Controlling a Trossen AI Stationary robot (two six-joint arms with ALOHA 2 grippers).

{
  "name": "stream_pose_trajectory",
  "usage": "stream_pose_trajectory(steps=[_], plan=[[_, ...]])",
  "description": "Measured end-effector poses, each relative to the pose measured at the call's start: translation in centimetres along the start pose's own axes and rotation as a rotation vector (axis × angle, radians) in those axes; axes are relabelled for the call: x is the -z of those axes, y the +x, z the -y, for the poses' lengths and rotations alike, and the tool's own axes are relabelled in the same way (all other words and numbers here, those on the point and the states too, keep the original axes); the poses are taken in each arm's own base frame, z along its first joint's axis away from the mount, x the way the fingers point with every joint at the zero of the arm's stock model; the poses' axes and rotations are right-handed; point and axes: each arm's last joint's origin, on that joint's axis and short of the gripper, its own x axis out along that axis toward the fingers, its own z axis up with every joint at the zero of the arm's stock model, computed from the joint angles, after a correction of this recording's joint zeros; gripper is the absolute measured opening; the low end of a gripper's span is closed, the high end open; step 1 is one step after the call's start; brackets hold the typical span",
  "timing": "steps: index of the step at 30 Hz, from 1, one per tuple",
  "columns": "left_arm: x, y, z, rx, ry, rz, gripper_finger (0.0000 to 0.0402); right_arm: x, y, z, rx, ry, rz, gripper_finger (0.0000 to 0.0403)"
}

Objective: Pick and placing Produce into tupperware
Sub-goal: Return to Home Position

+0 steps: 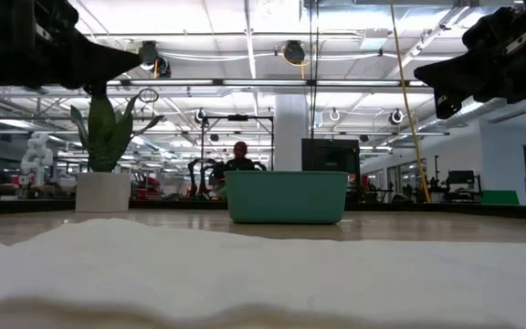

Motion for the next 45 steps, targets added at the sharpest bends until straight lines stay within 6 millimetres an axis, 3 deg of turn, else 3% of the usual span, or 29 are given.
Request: stream_pose_trajectory(steps=[8, 28, 39, 45], plan=[[0.44, -0.25, -0.07, -0.024, -0.105, 0.002, 0.0000, -0.41, -0.01, -0.06, -0.007, 0.013, 0.041, 0.0000], [0.50, -0.25, -0.06, -0.023, -0.097, -0.005, 0.0020, 0.09, 0.00, 0.02, 0.002, 0.065, -0.009, 0.0000], [0.50, -0.25, -0.06, -0.023, -0.097, -0.005, 0.0002, 0.09, 0.00, 0.02, 0.002, 0.076, -0.009, 0.0000], [0.50, -0.25, -0.06, -0.022, -0.097, -0.005, 0.0022, 0.08, 0.00, 0.02, 0.002, 0.076, -0.009, 0.0000]])
